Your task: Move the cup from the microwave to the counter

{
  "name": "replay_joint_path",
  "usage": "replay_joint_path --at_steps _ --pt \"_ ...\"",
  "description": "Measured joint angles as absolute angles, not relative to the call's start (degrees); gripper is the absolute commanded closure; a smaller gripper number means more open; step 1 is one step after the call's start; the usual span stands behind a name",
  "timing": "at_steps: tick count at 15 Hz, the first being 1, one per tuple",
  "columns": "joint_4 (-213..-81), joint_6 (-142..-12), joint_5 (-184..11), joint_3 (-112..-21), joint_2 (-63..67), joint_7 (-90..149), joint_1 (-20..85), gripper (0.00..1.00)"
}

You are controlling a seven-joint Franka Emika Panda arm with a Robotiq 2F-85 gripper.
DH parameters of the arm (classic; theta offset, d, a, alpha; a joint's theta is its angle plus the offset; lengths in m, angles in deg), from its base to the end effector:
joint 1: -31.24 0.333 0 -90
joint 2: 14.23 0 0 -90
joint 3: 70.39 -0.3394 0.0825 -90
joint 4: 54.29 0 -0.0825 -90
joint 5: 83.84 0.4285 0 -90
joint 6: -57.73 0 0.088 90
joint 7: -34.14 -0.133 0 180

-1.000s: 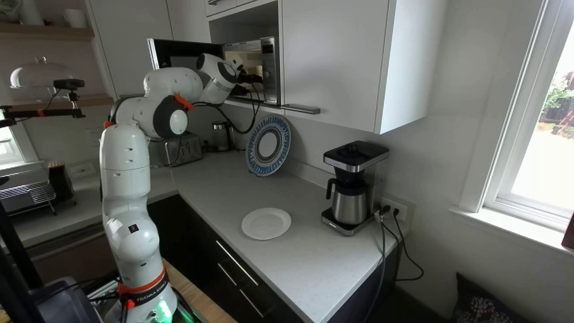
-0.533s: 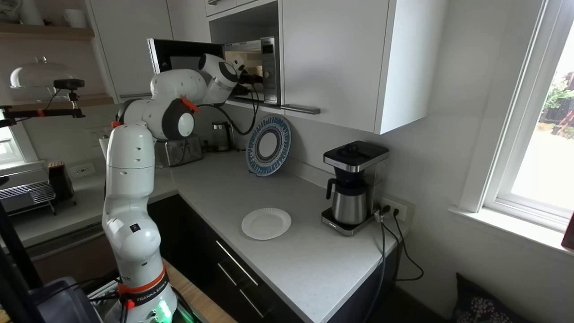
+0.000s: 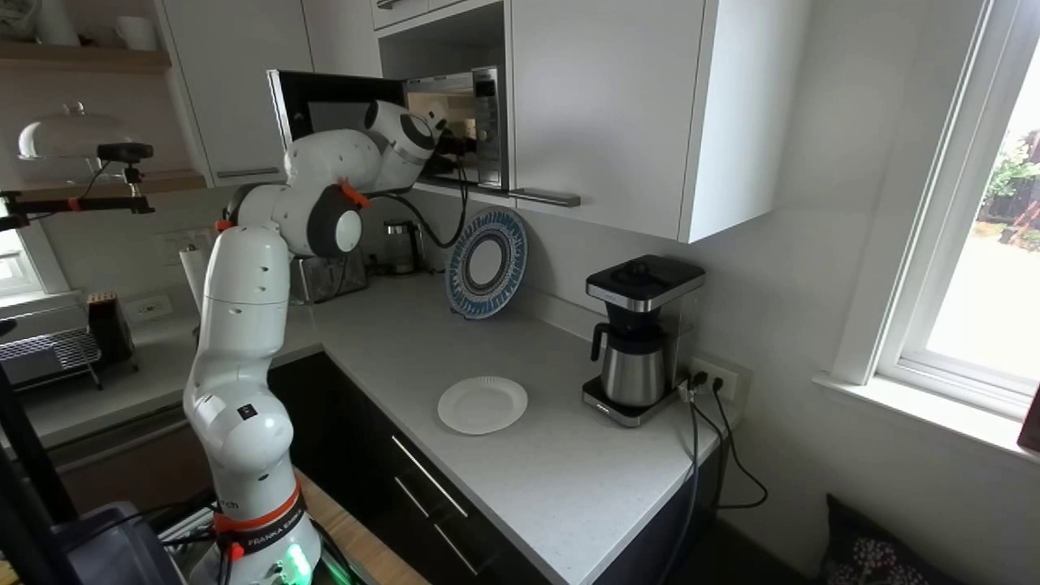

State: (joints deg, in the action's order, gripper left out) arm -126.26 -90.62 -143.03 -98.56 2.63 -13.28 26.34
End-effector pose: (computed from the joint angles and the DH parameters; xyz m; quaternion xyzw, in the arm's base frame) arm 0.7143 0.2341 0.7527 0.8004 0.0242 0.5966 0.0542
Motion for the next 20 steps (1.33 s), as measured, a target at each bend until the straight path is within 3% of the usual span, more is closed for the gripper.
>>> replay_joint_path --at_steps 10,11,12,16,19,20 --pt "-122.6 -90.2 -144.8 -98.0 5.8 -13.3 27.6 0.0" --pt "-122.3 -90.2 -144.9 -98.0 6.1 -13.3 27.6 0.01" --pt "-122.0 -90.1 -144.9 -98.0 6.3 -13.3 27.7 0.09" --pt "-121.5 -89.7 -144.9 -98.0 6.6 -13.3 28.0 0.0" --pt "-121.2 -88.6 -144.9 -97.9 6.6 -13.2 28.2 0.0" --pt "-121.1 -88.4 -144.9 -97.9 6.6 -13.2 28.3 0.14"
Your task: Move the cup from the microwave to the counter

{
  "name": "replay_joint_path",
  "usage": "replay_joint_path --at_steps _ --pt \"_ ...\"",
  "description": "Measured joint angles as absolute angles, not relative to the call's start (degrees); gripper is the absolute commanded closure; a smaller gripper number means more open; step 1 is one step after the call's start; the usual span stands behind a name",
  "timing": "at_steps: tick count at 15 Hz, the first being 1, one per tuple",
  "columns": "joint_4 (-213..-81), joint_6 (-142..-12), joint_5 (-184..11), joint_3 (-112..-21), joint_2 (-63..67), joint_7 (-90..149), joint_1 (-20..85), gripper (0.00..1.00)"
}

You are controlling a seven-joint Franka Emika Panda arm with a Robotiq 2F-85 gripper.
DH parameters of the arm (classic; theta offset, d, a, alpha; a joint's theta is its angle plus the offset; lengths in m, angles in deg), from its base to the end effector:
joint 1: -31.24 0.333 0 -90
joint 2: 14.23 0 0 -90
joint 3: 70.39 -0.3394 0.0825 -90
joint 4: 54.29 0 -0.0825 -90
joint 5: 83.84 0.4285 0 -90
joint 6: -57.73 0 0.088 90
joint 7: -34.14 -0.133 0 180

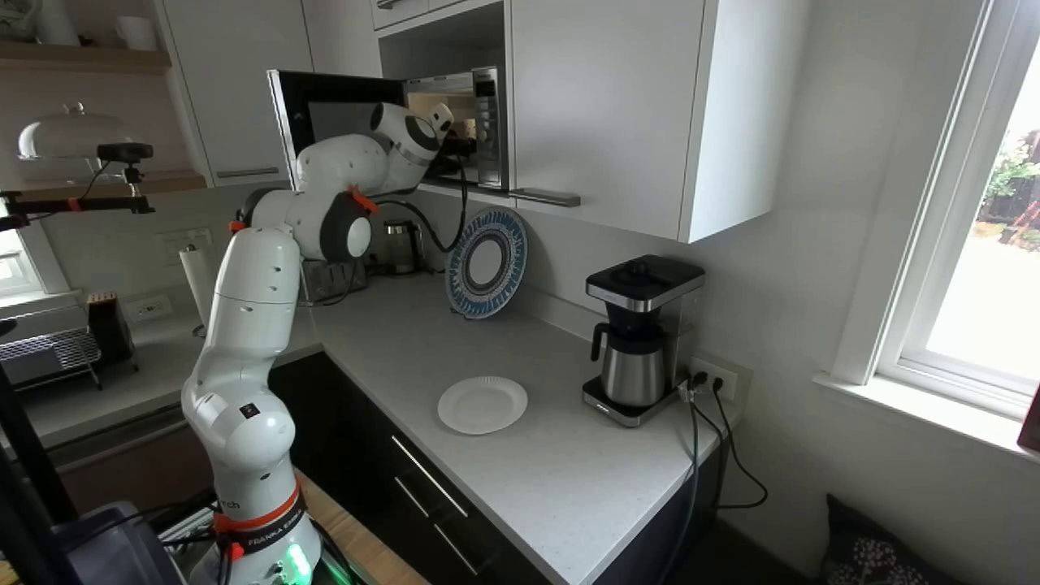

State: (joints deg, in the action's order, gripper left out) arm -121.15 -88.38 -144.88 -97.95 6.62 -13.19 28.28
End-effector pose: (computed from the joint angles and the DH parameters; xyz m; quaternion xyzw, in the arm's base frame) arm 0.7330 0.2350 0.7499 0.8004 0.0164 0.5960 0.0621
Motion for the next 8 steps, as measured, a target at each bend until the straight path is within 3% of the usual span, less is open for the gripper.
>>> replay_joint_path --at_steps 3,5,8 --pt "-121.0 -88.2 -144.9 -98.0 6.7 -13.1 28.4 0.43" --pt "-120.9 -88.2 -144.9 -98.0 6.7 -13.1 28.6 0.57" --pt "-120.8 -88.1 -144.9 -98.0 6.7 -13.1 28.7 0.59"
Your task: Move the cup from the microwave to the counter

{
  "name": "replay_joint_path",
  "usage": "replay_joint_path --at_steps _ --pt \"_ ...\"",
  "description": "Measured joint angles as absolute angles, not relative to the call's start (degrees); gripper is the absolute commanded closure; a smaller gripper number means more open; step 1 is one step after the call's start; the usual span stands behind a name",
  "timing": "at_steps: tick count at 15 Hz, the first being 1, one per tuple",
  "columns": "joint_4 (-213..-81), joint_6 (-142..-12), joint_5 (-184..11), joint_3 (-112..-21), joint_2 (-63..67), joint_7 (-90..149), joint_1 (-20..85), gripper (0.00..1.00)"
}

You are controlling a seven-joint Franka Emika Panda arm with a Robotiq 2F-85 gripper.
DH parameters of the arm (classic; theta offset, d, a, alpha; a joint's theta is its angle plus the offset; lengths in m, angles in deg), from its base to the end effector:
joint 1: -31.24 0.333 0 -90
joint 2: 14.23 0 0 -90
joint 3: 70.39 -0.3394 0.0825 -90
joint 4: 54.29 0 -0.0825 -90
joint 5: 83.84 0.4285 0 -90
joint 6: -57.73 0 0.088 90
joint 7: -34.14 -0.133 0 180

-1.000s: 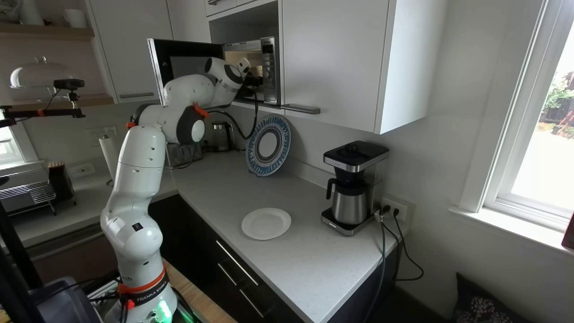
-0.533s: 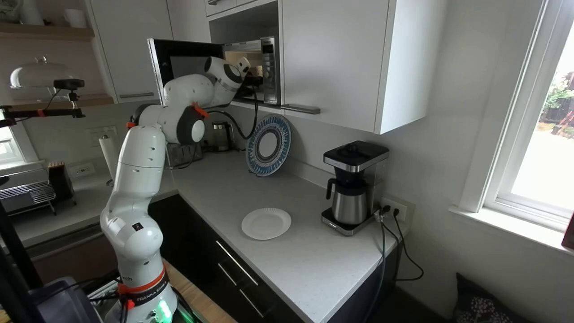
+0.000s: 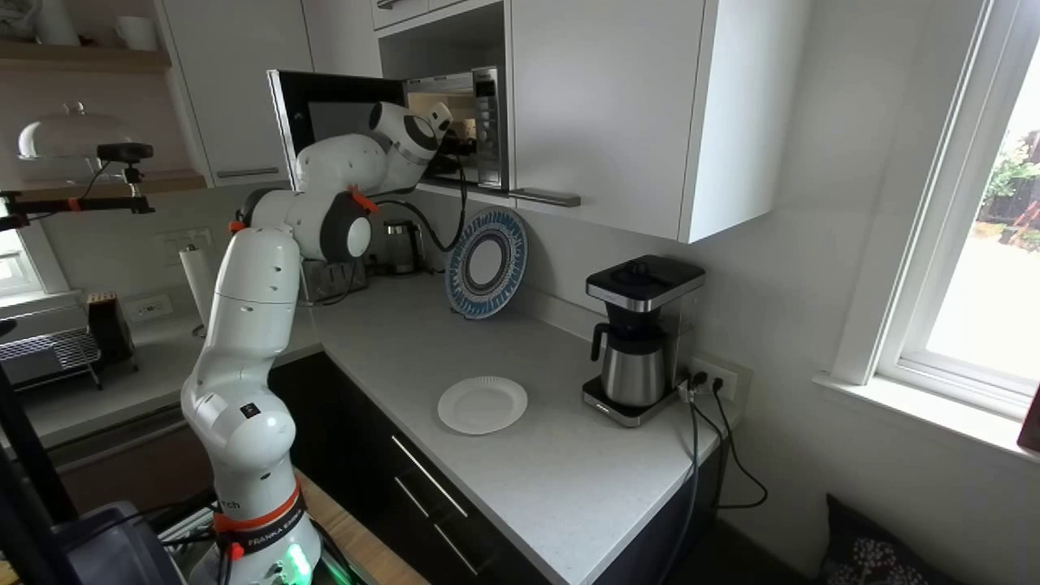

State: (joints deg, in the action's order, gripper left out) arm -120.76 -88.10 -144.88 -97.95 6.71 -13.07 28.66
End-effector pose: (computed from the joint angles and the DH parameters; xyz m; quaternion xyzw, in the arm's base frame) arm 0.7318 0.2384 0.7522 0.7999 0.0174 0.5967 0.0614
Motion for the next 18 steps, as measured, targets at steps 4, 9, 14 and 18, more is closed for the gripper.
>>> replay_joint_path --at_steps 4,9,14,18 --pt "-120.7 -88.1 -144.9 -98.0 6.7 -13.1 28.7 0.59" --pt "-121.4 -88.1 -144.7 -98.0 5.7 -13.1 28.5 0.59" --pt "-126.2 -88.1 -144.3 -98.0 1.2 -15.0 27.3 0.59" --pt "-133.2 -90.0 -144.0 -98.0 -4.7 -19.0 25.0 0.59"
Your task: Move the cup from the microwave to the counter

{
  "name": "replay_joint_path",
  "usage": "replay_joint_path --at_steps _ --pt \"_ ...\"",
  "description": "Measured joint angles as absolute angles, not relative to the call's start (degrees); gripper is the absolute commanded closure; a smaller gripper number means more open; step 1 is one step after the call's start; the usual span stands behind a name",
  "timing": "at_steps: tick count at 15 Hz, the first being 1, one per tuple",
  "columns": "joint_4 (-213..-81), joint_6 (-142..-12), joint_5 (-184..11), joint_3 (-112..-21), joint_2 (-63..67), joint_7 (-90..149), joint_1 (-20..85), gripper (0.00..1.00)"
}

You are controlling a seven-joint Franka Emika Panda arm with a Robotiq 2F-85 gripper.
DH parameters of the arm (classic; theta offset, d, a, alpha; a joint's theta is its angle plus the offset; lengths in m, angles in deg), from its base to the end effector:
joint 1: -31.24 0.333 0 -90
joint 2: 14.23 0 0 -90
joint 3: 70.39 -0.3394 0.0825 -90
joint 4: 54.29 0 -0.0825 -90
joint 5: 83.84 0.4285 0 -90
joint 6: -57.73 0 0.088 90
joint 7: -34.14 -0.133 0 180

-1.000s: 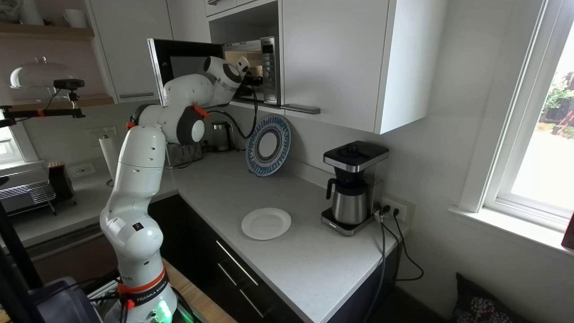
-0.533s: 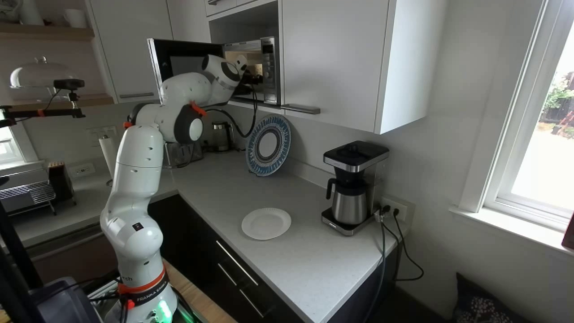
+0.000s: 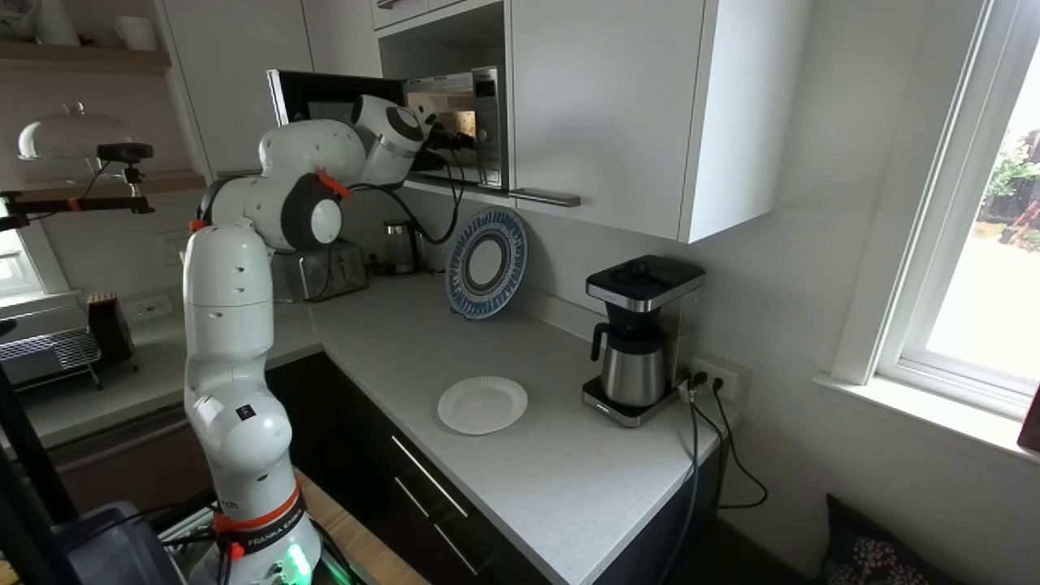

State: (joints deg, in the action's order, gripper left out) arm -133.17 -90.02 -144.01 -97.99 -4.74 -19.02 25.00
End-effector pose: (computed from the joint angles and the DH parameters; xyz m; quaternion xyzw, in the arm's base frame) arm 0.6779 0.2283 0.7674 0.7937 -0.0049 0.6049 0.0636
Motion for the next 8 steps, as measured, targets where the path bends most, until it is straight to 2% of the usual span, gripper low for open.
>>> replay_joint_path --at_steps 8 --pt "-148.4 -100.3 -140.6 -95.8 -17.7 -24.6 20.8 0.59"
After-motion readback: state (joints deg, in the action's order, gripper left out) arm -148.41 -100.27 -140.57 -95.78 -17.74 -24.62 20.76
